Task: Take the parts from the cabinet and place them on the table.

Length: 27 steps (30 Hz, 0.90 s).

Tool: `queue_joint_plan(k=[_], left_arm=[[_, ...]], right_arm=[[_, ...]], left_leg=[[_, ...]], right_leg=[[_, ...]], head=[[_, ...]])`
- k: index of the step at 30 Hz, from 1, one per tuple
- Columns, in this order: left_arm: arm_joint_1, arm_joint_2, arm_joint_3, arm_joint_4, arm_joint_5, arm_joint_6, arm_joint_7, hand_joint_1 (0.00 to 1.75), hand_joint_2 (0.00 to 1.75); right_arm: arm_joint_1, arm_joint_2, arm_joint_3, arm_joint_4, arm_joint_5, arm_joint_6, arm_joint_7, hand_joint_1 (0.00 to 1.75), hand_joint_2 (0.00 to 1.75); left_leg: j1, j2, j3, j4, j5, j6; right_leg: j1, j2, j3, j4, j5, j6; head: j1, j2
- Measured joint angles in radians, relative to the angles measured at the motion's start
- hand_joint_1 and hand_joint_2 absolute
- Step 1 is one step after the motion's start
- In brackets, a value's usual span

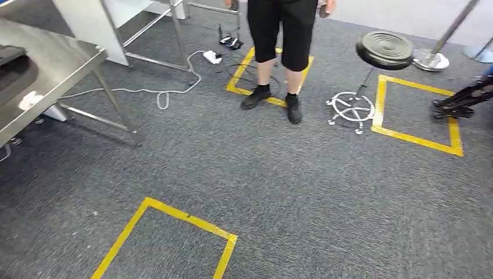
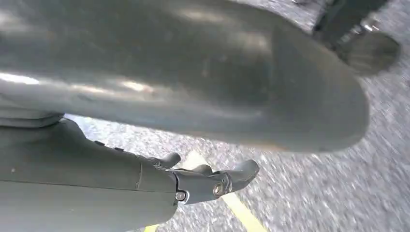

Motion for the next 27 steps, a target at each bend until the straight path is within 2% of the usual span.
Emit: queue_joint_plan(k=[1,2,3,4,5,6,7,10,11,12,13,14,15,16,17,18,19,20,21,22,23,25,26,27], left_arm=[[0.001,-0.001,0.004,0.0,0.011,0.002,0.0,0.0,0.0],[0.002,-0.001,0.008,0.0,0.019,0.004,0.001,0.0,0.0],[0.002,-0.001,0.013,0.0,0.028,0.009,0.002,0.0,0.0],[0.002,-0.001,0.02,0.0,0.037,0.016,0.003,0.0,0.0],[0.002,-0.001,0.026,0.0,0.042,0.022,0.009,0.0,0.0],[0.005,-0.001,0.031,0.0,0.045,0.031,0.019,0.0,0.0],[0.005,-0.001,0.036,0.0,0.046,0.036,0.021,0.0,0.0],[0.002,0.001,0.049,0.0,0.064,0.055,0.018,0.0,0.0],[0.001,0.002,0.054,-0.002,0.069,0.064,0.007,0.0,0.0],[0.001,0.003,0.058,-0.003,0.073,0.068,-0.002,0.0,0.0],[0.002,0.005,0.063,-0.005,0.077,0.072,-0.005,0.0,0.0],[0.003,0.007,0.068,-0.006,0.078,0.072,-0.006,0.0,0.0],[0.005,0.009,0.07,-0.007,0.079,0.072,-0.007,0.0,0.0],[0.005,0.011,0.073,-0.007,0.079,0.073,-0.008,0.0,0.0],[0.005,0.011,0.076,-0.007,0.079,0.077,-0.013,0.0,0.0],[0.004,0.011,0.078,-0.007,0.079,0.08,-0.016,0.0,0.0],[0.004,0.011,0.079,-0.007,0.079,0.085,-0.017,0.0,0.0],[0.005,0.011,0.079,-0.007,0.077,0.09,-0.015,0.0,0.0],[0.005,0.011,0.079,-0.007,0.075,0.099,-0.002,0.0,0.0],[0.009,0.011,0.081,-0.008,0.075,0.108,0.02,0.0,0.0],[0.01,0.012,0.083,-0.008,0.076,0.111,0.04,0.0,0.0],[0.008,0.013,0.092,-0.008,0.079,0.114,0.053,0.0,0.0],[0.007,0.013,0.093,-0.008,0.075,0.113,0.049,0.0,0.0],[0.007,0.015,0.093,-0.008,0.073,0.11,0.045,0.0,0.0]], right_arm=[[-0.001,0.002,0.0,0.0,0.002,-0.006,-0.003,0.0,0.0],[-0.001,0.005,0.0,0.0,0.006,-0.01,-0.003,0.0,0.0],[-0.003,0.008,0.001,0.0,0.008,-0.01,-0.003,0.0,0.0],[-0.004,0.016,0.001,0.0,0.008,-0.01,-0.001,0.0,0.0],[-0.006,0.024,0.001,0.0,0.006,-0.009,0.005,0.0,0.0],[-0.007,0.031,0.001,0.0,0.002,-0.009,0.011,0.0,0.0],[-0.012,0.038,0.001,0.0,-0.002,-0.01,0.019,0.0,0.0],[-0.01,0.068,0.001,0.0,-0.006,-0.01,0.032,0.0,0.0],[-0.01,0.073,0.001,0.0,-0.001,-0.01,0.032,0.0,0.0],[-0.012,0.084,0.001,0.0,0.003,-0.01,0.032,0.0,0.0],[-0.015,0.092,0.001,0.0,0.005,-0.01,0.031,0.0,0.0],[-0.019,0.097,0.001,0.0,0.006,-0.01,0.031,0.0,0.0],[-0.021,0.101,0.001,0.0,0.006,-0.01,0.031,0.0,0.0],[-0.022,0.103,0.001,0.0,0.008,-0.008,0.031,0.0,0.0],[-0.021,0.105,0.001,0.0,0.013,-0.005,0.032,0.0,0.0],[-0.02,0.106,0.001,0.0,0.017,-0.001,0.036,0.0,0.0],[-0.019,0.106,0.001,0.0,0.019,0.001,0.039,0.0,0.0],[-0.02,0.106,0.001,0.0,0.024,0.001,0.044,0.0,0.0],[-0.024,0.107,0.002,0.0,0.029,0.001,0.05,0.0,0.0],[-0.029,0.108,0.002,0.0,0.03,0.0,0.05,0.0,0.0],[-0.029,0.108,0.002,0.0,0.03,-0.003,0.048,0.0,0.0],[-0.024,0.106,0.002,0.0,0.03,-0.019,0.041,0.0,0.0],[-0.023,0.105,0.002,0.0,0.03,-0.022,0.038,0.0,0.0],[-0.019,0.104,0.002,0.0,0.03,-0.026,0.036,0.0,0.0]], left_leg=[[0.001,-0.003,-0.026,0.047,-0.007,-0.001],[0.001,-0.003,-0.028,0.043,0.01,-0.002],[0.002,-0.003,-0.009,-0.006,0.051,-0.003],[0.005,-0.011,0.029,-0.093,0.106,-0.004],[0.01,-0.032,0.067,-0.179,0.149,-0.004],[0.018,-0.087,0.085,-0.222,0.147,-0.005],[0.015,-0.077,0.083,-0.228,0.149,0.002],[0.002,-0.046,0.082,-0.229,0.152,0.021],[0.01,-0.032,0.084,-0.237,0.158,0.032],[0.008,-0.025,0.085,-0.24,0.158,0.038],[0.008,-0.013,0.085,-0.24,0.157,0.043],[0.006,0.002,0.085,-0.24,0.156,0.045],[0.005,0.018,0.084,-0.24,0.155,0.046],[0.005,0.031,0.084,-0.24,0.154,0.046],[0.005,0.043,0.085,-0.24,0.154,0.045],[0.005,0.053,0.085,-0.24,0.153,0.045],[0.006,0.064,0.087,-0.24,0.151,0.043],[0.007,0.074,0.09,-0.24,0.149,0.039],[0.004,0.084,0.094,-0.24,0.147,0.034],[-0.004,0.096,0.098,-0.238,0.138,0.022],[-0.003,0.106,0.101,-0.242,0.137,0.017],[0.0,0.13,0.118,-0.253,0.138,0.005],[0.001,0.138,0.123,-0.254,0.132,-0.004],[0.008,0.089,0.122,-0.234,0.117,-0.007]], right_leg=[[0.002,0.014,0.002,0.0,-0.001,-0.001],[0.002,0.027,0.005,0.001,-0.001,-0.001],[0.002,0.042,0.008,0.003,-0.002,-0.001],[0.0,0.058,0.01,0.006,-0.003,-0.001],[-0.001,0.072,0.01,0.011,-0.007,0.003],[0.001,0.081,0.003,0.019,-0.011,0.009],[0.009,0.094,-0.006,0.03,-0.015,0.015],[-0.003,0.117,-0.028,0.02,-0.008,0.028],[-0.001,0.105,-0.027,0.026,-0.012,0.032],[0.003,0.044,-0.04,0.055,-0.027,0.032],[0.003,0.013,-0.07,0.113,-0.057,0.028],[0.001,0.0,-0.114,0.199,-0.093,0.023],[-0.001,-0.006,-0.16,0.286,-0.122,0.022],[-0.004,-0.007,-0.189,0.338,-0.134,0.027],[-0.006,-0.008,-0.192,0.341,-0.129,0.035],[-0.008,-0.012,-0.17,0.298,-0.108,0.045],[-0.009,-0.019,-0.13,0.219,-0.078,0.055],[-0.009,-0.043,-0.074,0.117,-0.046,0.062],[-0.005,-0.107,-0.026,0.032,-0.027,0.059],[0.005,-0.113,-0.025,0.026,-0.019,0.054],[0.005,-0.096,-0.026,0.027,-0.015,0.042],[0.012,-0.072,-0.036,0.026,-0.008,0.028],[0.008,-0.056,-0.015,0.018,-0.001,0.017],[-0.009,-0.044,-0.013,0.013,0.002,0.012]], head=[[0.0,0.0],[0.001,0.0],[-0.001,0.0],[0.0,0.0],[-0.001,0.0],[0.0,0.0],[0.0,0.0],[0.0,0.0],[0.0,0.0],[0.003,0.0],[0.007,0.0],[0.006,0.0],[0.006,0.0],[0.007,0.0],[0.006,0.0],[0.007,0.0],[0.007,0.0],[0.007,0.0],[0.01,0.0],[0.01,0.0],[0.007,0.0],[0.007,0.0],[0.008,0.0],[0.002,0.0]])
